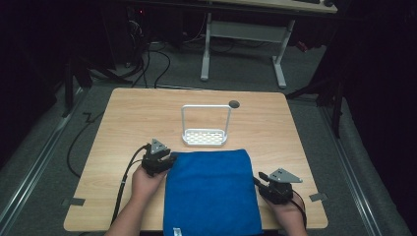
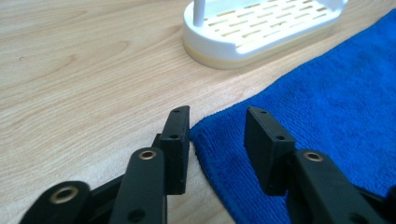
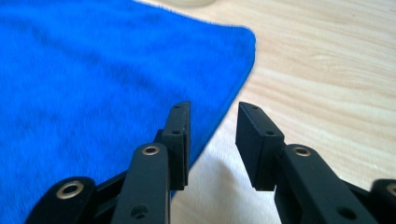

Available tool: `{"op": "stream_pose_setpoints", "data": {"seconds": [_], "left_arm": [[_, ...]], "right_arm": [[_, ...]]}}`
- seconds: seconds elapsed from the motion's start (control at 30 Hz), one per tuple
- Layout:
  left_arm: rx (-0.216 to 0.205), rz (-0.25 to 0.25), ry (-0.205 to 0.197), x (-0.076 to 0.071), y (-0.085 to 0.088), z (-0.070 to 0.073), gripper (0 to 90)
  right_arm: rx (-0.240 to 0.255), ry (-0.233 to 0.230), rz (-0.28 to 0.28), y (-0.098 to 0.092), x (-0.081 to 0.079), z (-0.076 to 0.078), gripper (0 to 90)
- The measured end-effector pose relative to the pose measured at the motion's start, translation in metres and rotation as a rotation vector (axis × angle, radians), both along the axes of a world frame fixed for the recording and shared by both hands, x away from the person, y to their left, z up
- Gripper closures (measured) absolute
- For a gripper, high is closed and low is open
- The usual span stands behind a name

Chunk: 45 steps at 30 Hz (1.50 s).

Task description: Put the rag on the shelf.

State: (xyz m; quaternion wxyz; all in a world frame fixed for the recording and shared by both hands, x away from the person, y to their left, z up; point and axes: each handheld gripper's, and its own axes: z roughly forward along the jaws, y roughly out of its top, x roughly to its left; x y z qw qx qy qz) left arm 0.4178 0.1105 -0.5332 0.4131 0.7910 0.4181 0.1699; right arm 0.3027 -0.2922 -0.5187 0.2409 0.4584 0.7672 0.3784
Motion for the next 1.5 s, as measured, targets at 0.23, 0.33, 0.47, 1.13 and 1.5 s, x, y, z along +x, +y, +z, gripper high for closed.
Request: {"op": "stream_pose_setpoints", "data": {"seconds": [0.23, 0.33, 0.47, 1.13, 1.5], "left_arm": [[0.034, 0.008, 0.036, 0.003, -0.003, -0.001, 60.9], [0.037, 0.012, 0.039, 0.004, -0.003, -0.001, 61.4], [0.007, 0.020, 0.055, 0.005, 0.000, -0.002, 62.1], [0.020, 0.032, 0.047, 0.005, -0.001, -0.002, 84.4], [0.025, 0.025, 0.048, 0.004, -0.002, -0.002, 88.3]], "right_arm": [[0.005, -0.029, -0.042, 0.002, 0.031, 0.006, 67.6], [-0.015, -0.014, -0.064, 0.006, 0.054, 0.003, 70.7], [-0.016, 0.011, -0.090, 0.008, 0.072, 0.001, 72.7], [-0.018, 0.097, -0.084, 0.021, 0.107, -0.012, 70.5], [-0.021, 0.095, -0.060, 0.025, 0.105, -0.012, 86.2]]}}
